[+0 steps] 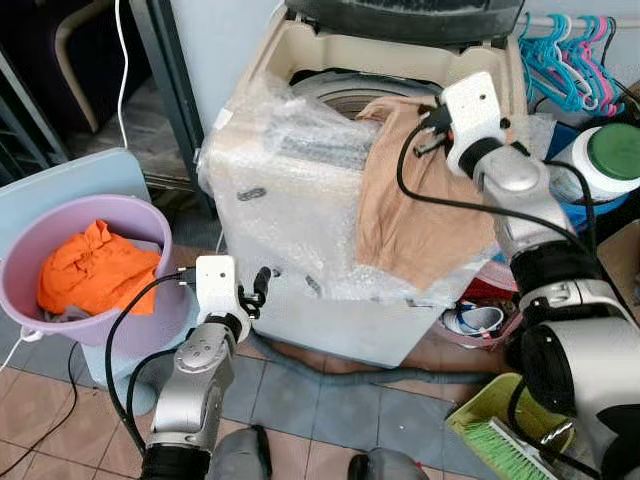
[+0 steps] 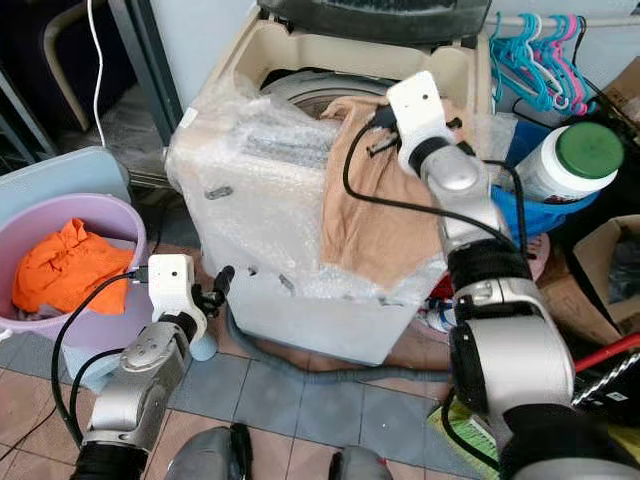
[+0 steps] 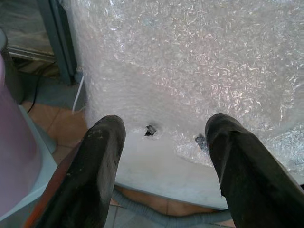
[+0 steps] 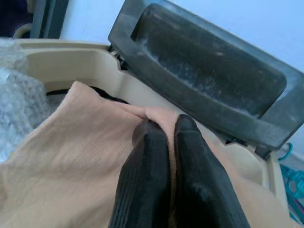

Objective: Clothes washing

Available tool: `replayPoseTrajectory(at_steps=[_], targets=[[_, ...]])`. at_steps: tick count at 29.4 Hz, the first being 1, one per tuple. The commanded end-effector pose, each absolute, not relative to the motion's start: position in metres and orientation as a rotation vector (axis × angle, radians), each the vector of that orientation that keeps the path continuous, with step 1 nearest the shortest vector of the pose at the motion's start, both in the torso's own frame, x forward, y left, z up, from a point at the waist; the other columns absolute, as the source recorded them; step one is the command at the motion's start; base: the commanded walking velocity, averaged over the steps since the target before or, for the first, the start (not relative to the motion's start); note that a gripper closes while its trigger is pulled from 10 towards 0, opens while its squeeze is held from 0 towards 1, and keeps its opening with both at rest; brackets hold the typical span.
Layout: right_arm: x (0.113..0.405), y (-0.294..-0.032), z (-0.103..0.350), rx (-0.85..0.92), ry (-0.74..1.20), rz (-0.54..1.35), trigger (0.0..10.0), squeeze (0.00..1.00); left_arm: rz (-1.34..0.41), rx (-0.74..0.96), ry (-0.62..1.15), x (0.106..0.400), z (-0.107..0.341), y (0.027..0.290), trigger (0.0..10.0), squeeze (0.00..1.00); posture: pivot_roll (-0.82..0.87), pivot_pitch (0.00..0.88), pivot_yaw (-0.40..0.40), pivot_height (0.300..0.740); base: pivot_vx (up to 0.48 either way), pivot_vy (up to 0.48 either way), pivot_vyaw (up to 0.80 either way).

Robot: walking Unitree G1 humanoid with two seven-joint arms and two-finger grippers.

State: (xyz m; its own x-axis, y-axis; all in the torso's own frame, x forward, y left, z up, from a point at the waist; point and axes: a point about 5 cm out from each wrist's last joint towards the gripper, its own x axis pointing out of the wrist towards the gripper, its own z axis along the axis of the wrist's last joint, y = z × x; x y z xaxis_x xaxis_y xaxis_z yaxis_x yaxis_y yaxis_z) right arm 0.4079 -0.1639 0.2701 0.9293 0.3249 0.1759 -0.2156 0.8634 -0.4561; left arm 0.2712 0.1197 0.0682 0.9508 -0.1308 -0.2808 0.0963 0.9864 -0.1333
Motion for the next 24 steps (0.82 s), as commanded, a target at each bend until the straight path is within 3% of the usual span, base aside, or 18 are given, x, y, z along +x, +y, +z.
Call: replayPoseTrajectory(at_steps=[1,8,10,13,14,15,19,24], targets=[[0.411,-0.159,0.292,-0.455,-0.311,0.284,0.0,0.00,-0.120,-0.110,0.284,0.274,0.070,0.116,10.0,0.00,-0.08,0.053,-0.021,0.740,0.000,0.000,0.00],[0.417,-0.128,0.347,-0.391,-0.450,0.276,0.0,0.00,-0.127,-0.110,0.279,0.278,0.070,0.114,10.0,0.00,-0.08,0.049,-0.025,0.740,0.000,0.000,0.00],[0.414,-0.110,0.362,-0.281,-0.525,0.315,0.0,0.00,-0.130,-0.109,0.277,0.278,0.070,0.114,10.0,0.00,-0.05,0.047,-0.036,0.740,0.000,0.000,0.00],[0.409,-0.070,0.370,-0.361,-0.581,0.376,0.0,0.00,-0.105,-0.110,0.255,0.279,0.074,0.114,10.0,0.00,0.00,0.046,-0.058,0.740,0.000,0.000,0.00],[0.408,-0.066,0.370,-0.359,-0.584,0.384,1.8,1.00,-0.098,-0.111,0.252,0.279,0.075,0.115,10.0,0.00,0.01,0.046,-0.061,0.740,0.000,0.000,0.00],[0.408,-0.061,0.368,-0.340,-0.577,0.392,10.0,1.00,-0.085,-0.114,0.250,0.278,0.075,0.117,10.0,0.00,0.02,0.047,-0.066,0.740,0.000,0.000,0.00],[0.407,-0.049,0.351,-0.406,-0.557,0.438,10.0,1.00,-0.056,-0.112,0.259,0.269,0.072,0.124,10.0,0.00,0.04,0.051,-0.070,0.740,0.000,0.000,0.00],[0.410,-0.060,0.337,-0.494,-0.550,0.410,10.0,1.00,-0.062,-0.110,0.266,0.269,0.071,0.125,10.0,0.00,0.01,0.052,-0.056,0.740,0.000,0.000,0.00]])
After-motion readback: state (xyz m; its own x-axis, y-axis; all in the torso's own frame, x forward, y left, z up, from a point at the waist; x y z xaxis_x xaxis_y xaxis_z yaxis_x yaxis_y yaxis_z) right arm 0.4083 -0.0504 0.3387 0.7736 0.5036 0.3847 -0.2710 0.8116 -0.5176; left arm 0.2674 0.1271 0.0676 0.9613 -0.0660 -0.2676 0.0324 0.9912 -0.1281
